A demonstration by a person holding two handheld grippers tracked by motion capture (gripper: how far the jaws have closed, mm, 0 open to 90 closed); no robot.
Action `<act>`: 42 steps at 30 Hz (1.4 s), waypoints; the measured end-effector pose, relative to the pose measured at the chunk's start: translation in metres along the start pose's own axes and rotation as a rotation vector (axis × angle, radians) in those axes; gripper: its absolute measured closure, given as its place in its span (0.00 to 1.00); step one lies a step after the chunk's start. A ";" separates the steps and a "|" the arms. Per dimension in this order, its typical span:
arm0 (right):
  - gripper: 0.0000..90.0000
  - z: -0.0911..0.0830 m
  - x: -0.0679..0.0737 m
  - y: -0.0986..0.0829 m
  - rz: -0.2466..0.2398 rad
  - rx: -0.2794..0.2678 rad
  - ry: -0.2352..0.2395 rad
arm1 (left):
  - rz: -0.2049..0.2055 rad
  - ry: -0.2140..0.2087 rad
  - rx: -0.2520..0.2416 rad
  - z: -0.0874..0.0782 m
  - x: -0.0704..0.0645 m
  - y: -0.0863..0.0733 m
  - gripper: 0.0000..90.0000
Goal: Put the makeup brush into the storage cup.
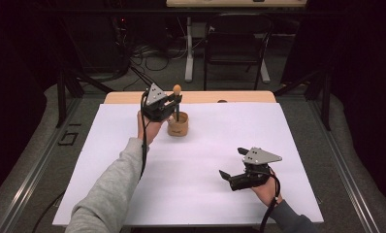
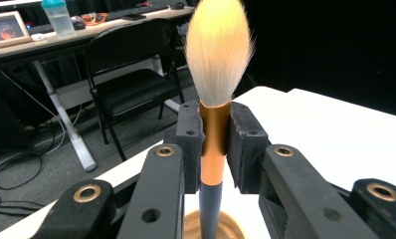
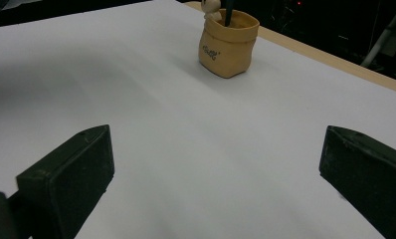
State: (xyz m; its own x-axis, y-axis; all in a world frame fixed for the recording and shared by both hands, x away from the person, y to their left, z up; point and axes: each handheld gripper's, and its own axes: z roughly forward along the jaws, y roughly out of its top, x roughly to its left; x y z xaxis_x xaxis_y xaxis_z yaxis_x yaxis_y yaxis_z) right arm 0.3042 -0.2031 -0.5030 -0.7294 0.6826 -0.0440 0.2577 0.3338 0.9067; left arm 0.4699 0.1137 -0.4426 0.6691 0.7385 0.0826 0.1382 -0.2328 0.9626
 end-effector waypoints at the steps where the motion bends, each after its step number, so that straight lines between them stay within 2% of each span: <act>1: 0.00 0.000 0.000 0.000 -0.001 0.000 -0.001 | -0.001 0.002 0.000 0.000 0.000 0.000 0.86; 5: 0.00 0.000 0.000 0.000 -0.002 0.000 0.002 | -0.007 0.005 0.017 0.002 0.002 -0.001 0.86; 6: 0.00 0.000 0.000 0.000 0.000 0.000 0.000 | -0.025 -0.001 0.026 0.002 0.003 -0.001 0.79; 7: 0.00 0.000 -0.001 0.000 0.005 -0.008 0.004 | -0.039 0.000 0.038 0.003 0.003 -0.001 0.62; 9: 0.00 -0.002 -0.002 0.000 0.009 -0.010 -0.002 | -0.051 0.000 0.058 0.003 0.004 -0.001 0.42; 11: 0.00 -0.003 -0.004 0.001 0.015 -0.017 -0.005 | -0.067 -0.005 0.069 0.000 0.004 0.001 0.31; 14: 0.00 -0.004 -0.006 0.001 0.019 -0.006 -0.005 | -0.076 -0.015 0.074 -0.008 0.005 0.003 0.23; 20: 0.00 -0.003 -0.005 0.001 0.020 -0.014 -0.009 | -0.063 -0.036 0.104 -0.022 0.001 0.008 0.15; 30: 0.00 -0.005 -0.005 0.001 0.023 -0.025 0.002 | -0.034 -0.062 0.090 -0.051 -0.011 0.017 0.11; 34: 0.00 -0.004 -0.004 0.002 0.023 -0.041 0.019 | -0.023 -0.062 0.091 -0.063 -0.016 0.017 0.08; 38: 0.01 -0.007 -0.004 0.004 0.016 -0.032 0.033 | -0.010 -0.061 0.103 -0.075 -0.018 0.014 0.05; 42: 0.00 -0.010 -0.004 0.006 0.015 -0.048 0.037 | -0.016 -0.057 0.095 -0.089 -0.020 0.007 0.03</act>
State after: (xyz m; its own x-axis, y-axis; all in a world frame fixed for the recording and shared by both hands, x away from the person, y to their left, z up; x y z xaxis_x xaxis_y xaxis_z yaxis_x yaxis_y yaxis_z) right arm 0.3025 -0.2107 -0.4927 -0.7489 0.6625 -0.0158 0.2385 0.2918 0.9263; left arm 0.3928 0.1539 -0.4145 0.7061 0.7063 0.0497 0.2164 -0.2821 0.9346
